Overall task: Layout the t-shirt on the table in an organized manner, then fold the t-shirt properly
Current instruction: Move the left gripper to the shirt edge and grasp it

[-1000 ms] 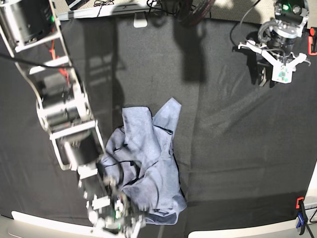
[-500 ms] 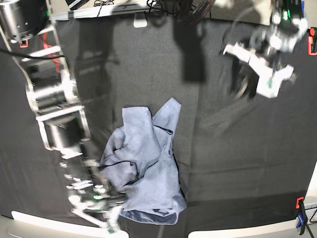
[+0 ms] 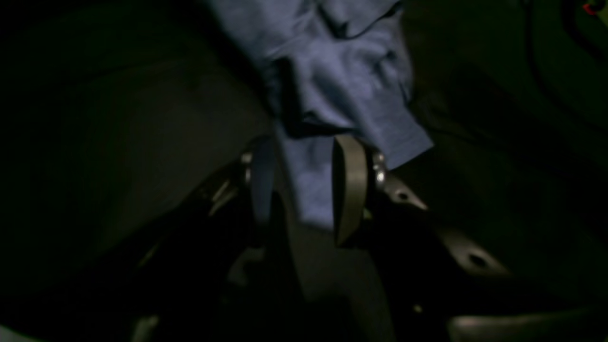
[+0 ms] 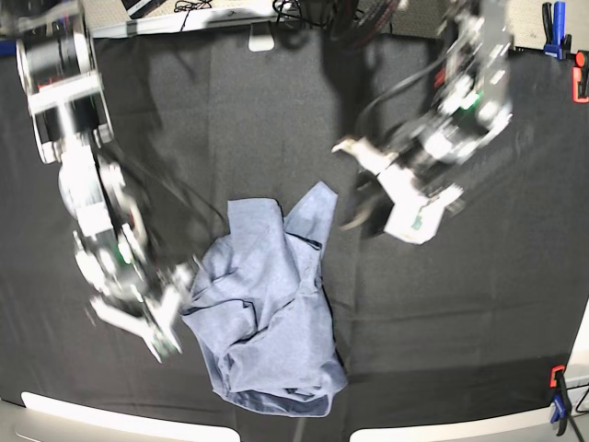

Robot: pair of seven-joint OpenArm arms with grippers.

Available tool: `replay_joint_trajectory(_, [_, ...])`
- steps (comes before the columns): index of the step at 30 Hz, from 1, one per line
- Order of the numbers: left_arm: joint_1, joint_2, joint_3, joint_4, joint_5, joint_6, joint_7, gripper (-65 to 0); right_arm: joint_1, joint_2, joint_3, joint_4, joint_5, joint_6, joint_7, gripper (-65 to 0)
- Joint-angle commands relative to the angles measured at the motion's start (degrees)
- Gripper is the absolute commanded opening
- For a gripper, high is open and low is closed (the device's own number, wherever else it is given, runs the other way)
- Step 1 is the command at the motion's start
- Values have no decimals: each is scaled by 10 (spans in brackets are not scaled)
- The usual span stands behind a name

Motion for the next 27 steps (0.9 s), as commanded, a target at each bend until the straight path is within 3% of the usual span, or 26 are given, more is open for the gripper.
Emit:
replay_joint_trajectory(1, [-19,8,9,-4,2,6,-15,-454,-6,4,23,23,0,-2,12,-377])
replay_joint_trajectory(4, [-55,27,35,-55,13,33,-12,-453,-70,4,78,60,0,-2,26,-377])
replay_joint_trajectory(8, [-99,45,64,-119,19,33,-14,-453,-141,4,137,105,0,-2,40,-377])
replay_joint_trajectory(10, [-122,55,70,-146,35,56,-15,-453,-167,4,156,122,0,-2,40,-377])
replay_joint_trajectory(12, [-144,66,70,-173,54,89,-14,-453,-189,4,167,135,0,-2,40,-377])
replay_joint_trajectory(17, [-183,79,70,-235,61,93,-7,-454,-216,-1,170,142,0,-2,42,-377])
replay_joint_trajectory(21, [-203,79,70,-277,61,126,-6,-454,-217,-8,170,142,0,-2,43,-377])
replay_joint_trajectory(24, [-207,80,70,-293,60,127,-9,-457,-217,-11,170,142,0,-2,47,-377])
replay_joint_trajectory(25, [-206,80,70,-293,60,127,-12,-479,-217,-11,170,142,0,-2,49,-377])
replay_joint_trajectory(27, [-205,79,70,-293,61,127,-20,-614,-217,-11,170,142,0,-2,50,-377])
